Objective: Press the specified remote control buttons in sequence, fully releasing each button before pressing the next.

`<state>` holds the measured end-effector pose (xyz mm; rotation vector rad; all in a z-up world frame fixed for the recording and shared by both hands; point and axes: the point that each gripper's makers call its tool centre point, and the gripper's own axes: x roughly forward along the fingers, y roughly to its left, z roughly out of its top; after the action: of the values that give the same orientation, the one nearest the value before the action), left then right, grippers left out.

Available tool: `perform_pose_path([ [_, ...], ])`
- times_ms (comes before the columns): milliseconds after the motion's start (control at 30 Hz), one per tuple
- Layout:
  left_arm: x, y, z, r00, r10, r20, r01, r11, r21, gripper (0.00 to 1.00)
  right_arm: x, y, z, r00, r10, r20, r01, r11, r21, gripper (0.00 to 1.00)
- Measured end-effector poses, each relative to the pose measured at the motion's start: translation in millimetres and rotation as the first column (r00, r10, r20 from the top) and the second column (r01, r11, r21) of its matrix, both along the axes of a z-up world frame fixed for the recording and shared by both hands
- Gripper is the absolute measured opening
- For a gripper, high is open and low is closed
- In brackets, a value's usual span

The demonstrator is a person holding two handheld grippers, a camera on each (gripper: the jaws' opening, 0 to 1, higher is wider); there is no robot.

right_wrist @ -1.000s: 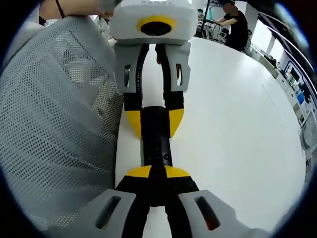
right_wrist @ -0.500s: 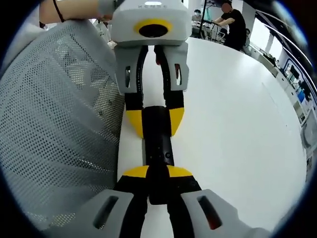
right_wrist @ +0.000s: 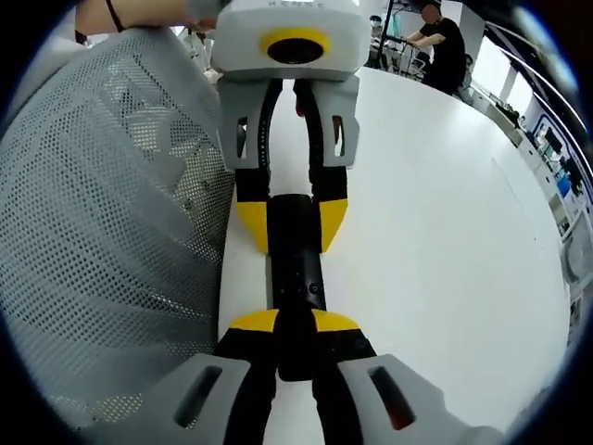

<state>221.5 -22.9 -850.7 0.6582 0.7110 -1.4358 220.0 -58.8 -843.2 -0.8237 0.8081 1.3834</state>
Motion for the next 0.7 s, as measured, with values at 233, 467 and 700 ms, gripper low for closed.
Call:
perform_pose_path([
  [233,0.1,0.2,0.2,1.000,-0.001,0.000,0.001,1.000,0.002,0.25,0.7,0.7,-0.5,1.000,-0.001,0.003,0.001,1.000,-0.025,0.10],
  [467,0.4,0.1,0.3,1.000,0.000,0.002,0.000,1.000,0.004,0.25,2.1,-0.4,0.6,0.998,-0.061,-0.031,0.061,0.998,0.018,0.10],
  [700,-0.1,0.1,0.5,1.000,0.006,0.003,-0.006,1.000,0.006,0.25,3.1,-0.5,1.5,0.996,-0.073,-0.048,0.074,0.997,0.037,0.07],
])
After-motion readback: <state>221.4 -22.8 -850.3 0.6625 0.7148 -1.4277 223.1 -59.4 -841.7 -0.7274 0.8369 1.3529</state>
